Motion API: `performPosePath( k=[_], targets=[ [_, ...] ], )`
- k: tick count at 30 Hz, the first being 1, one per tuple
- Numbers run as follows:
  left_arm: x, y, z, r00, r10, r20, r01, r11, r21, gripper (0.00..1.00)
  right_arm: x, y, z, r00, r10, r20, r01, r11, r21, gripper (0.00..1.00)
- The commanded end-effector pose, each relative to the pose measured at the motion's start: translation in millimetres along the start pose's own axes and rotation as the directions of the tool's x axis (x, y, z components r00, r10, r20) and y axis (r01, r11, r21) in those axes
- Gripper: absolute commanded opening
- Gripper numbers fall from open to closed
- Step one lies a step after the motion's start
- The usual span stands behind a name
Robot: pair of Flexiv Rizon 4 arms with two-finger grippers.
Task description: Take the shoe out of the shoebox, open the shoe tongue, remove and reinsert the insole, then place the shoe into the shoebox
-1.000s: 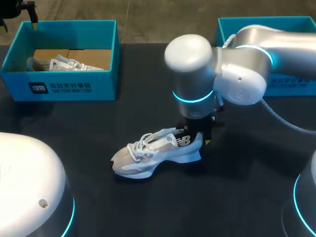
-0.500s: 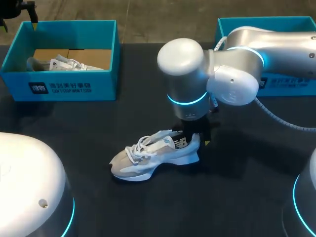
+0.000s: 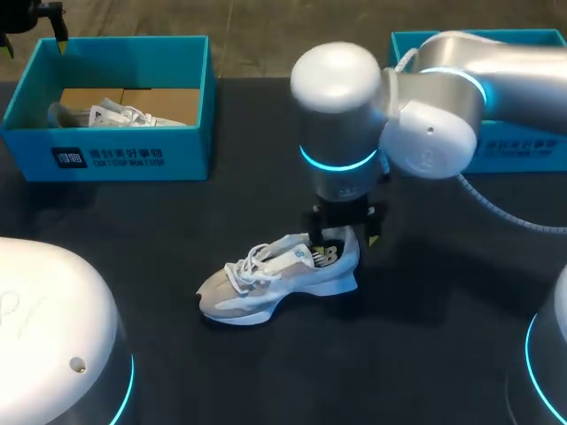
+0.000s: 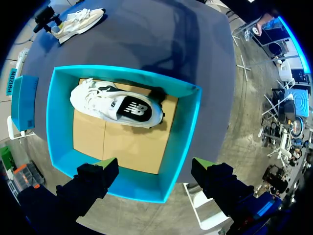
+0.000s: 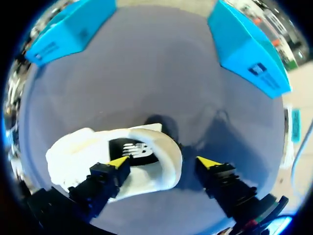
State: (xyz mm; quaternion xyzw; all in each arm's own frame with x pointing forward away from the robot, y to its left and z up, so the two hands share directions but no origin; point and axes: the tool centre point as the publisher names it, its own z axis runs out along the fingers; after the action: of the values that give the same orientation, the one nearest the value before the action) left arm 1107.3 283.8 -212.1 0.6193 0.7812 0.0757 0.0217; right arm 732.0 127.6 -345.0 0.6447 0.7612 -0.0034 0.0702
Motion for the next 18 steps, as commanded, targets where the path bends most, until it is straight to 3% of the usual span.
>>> performPosePath(
  k=[1, 6, 9, 14, 18],
  targets=[
    [0.2, 0.1, -0.4, 1.000, 0.001, -0.001, -0.001, 1.000, 0.000, 1.00, -3.7, 4.8, -13.3, 0.978, -0.204, -0.041, 0.203, 0.979, -0.023, 1.00],
    [0.2, 0.1, -0.4, 1.000, 0.001, -0.001, -0.001, 1.000, 0.000, 1.00, 4.3, 11.5, -22.5, 0.906, -0.421, -0.051, 0.417, 0.906, -0.075, 1.00],
    [0.2, 0.1, -0.4, 1.000, 0.001, -0.001, -0.001, 1.000, 0.000, 1.00, 6.4, 12.4, -26.2, 0.814, -0.575, -0.080, 0.565, 0.816, -0.119, 1.00],
    [0.2, 0.1, -0.4, 1.000, 0.001, -0.001, -0.001, 1.000, 0.000, 1.00, 9.4, 9.7, -33.3, 0.590, -0.796, -0.132, 0.760, 0.604, -0.239, 1.00],
    [0.2, 0.1, -0.4, 1.000, 0.001, -0.001, -0.001, 1.000, 0.000, 1.00, 10.8, 6.4, -38.6, 0.371, -0.912, -0.177, 0.845, 0.410, -0.344, 1.00]
  ],
)
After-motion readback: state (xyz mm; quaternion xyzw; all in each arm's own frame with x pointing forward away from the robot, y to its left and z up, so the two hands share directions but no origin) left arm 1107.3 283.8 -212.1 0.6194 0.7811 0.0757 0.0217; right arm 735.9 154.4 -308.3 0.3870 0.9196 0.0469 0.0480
